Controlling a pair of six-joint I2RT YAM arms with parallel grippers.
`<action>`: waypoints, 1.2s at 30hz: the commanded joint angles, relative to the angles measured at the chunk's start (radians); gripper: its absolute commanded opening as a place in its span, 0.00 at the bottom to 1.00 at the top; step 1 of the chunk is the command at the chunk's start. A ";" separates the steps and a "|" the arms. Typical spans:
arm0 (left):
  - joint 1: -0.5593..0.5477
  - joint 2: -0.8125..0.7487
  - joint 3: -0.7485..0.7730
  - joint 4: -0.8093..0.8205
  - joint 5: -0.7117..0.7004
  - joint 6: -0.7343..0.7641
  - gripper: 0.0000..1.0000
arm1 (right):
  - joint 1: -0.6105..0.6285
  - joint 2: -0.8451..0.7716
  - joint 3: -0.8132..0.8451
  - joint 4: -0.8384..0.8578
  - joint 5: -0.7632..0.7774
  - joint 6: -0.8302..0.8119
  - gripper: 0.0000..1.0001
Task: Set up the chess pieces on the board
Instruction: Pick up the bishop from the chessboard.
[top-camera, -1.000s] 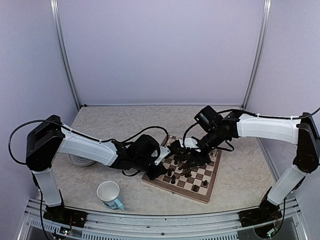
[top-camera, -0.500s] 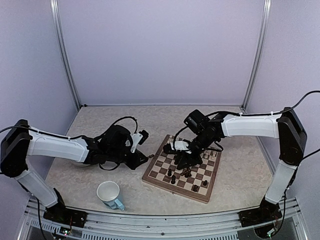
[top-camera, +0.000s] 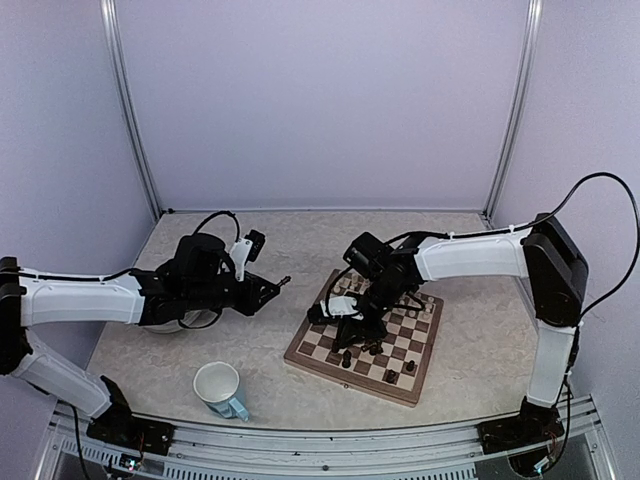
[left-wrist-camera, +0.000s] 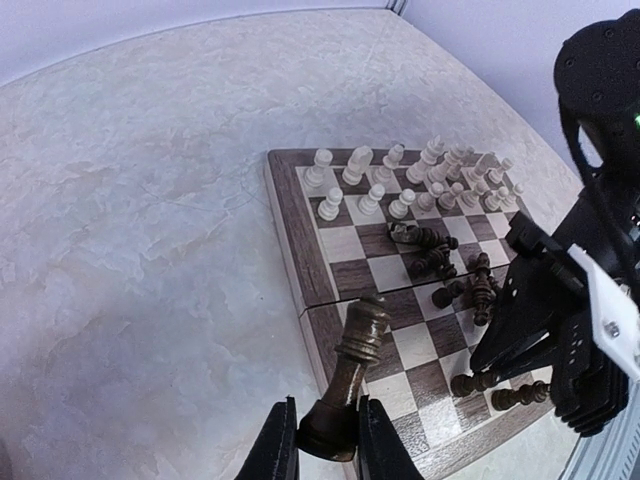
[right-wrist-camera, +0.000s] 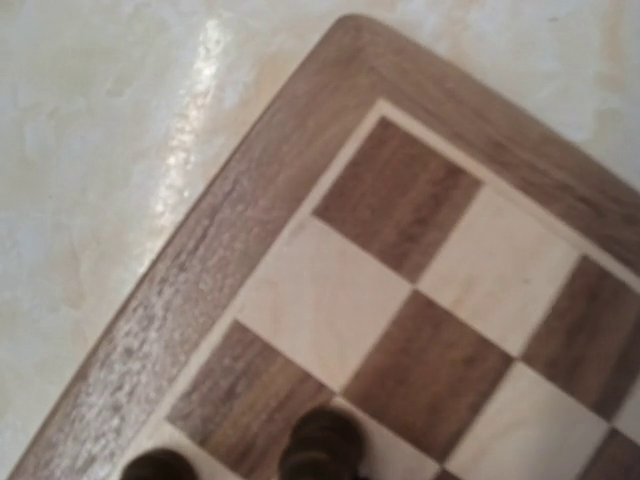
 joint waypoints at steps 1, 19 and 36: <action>0.003 -0.030 -0.013 0.034 0.010 -0.013 0.07 | 0.009 0.029 0.022 -0.026 0.009 -0.026 0.15; 0.003 -0.007 -0.025 0.061 0.030 -0.010 0.08 | 0.017 0.063 0.048 -0.044 -0.025 -0.039 0.27; 0.003 0.016 -0.019 0.065 0.042 -0.007 0.09 | 0.030 0.042 0.064 -0.060 -0.069 -0.044 0.26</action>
